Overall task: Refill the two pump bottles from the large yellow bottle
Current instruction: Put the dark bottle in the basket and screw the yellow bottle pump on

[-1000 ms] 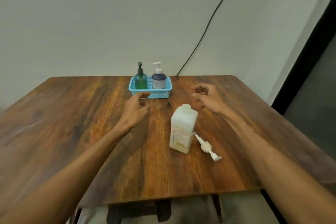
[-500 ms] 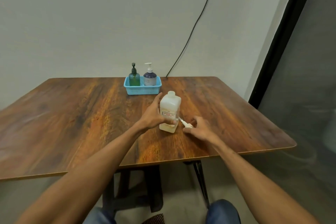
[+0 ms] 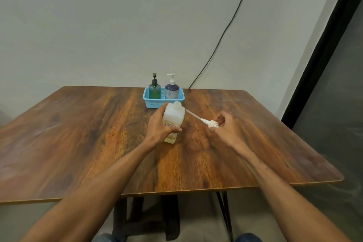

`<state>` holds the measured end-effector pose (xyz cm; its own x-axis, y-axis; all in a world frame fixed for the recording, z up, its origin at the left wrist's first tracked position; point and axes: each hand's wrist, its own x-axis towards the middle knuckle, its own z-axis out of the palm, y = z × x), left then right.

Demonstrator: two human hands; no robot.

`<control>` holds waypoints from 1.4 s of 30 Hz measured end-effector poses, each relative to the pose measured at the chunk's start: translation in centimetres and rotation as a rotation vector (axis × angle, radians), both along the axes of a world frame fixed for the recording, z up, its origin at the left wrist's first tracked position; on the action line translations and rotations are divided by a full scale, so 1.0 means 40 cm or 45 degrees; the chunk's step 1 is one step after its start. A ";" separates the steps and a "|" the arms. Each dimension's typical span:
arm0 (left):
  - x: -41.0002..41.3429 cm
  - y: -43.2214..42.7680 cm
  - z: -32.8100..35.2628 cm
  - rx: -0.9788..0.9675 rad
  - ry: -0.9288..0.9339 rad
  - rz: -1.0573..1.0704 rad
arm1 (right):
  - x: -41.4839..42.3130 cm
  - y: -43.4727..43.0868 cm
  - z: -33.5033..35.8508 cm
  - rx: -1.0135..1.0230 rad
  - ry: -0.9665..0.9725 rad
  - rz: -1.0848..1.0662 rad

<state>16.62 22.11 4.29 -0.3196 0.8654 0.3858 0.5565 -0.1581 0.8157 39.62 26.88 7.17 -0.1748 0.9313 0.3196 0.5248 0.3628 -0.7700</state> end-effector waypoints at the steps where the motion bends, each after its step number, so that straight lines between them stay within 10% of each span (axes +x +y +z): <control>1: -0.021 -0.002 0.005 0.002 0.000 0.047 | -0.011 -0.001 0.030 0.020 0.038 0.031; 22: -0.153 -0.028 0.018 0.003 0.083 0.244 | -0.152 -0.069 0.325 0.342 0.359 0.280; 42: -0.098 -0.026 0.032 0.131 0.017 0.074 | -0.288 0.051 0.201 0.088 -0.050 0.444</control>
<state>12.71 21.06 5.58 -0.3620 0.8015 0.4759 0.5779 -0.2077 0.7893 28.12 28.94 15.21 -0.4918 0.7899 0.3663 0.3888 0.5756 -0.7194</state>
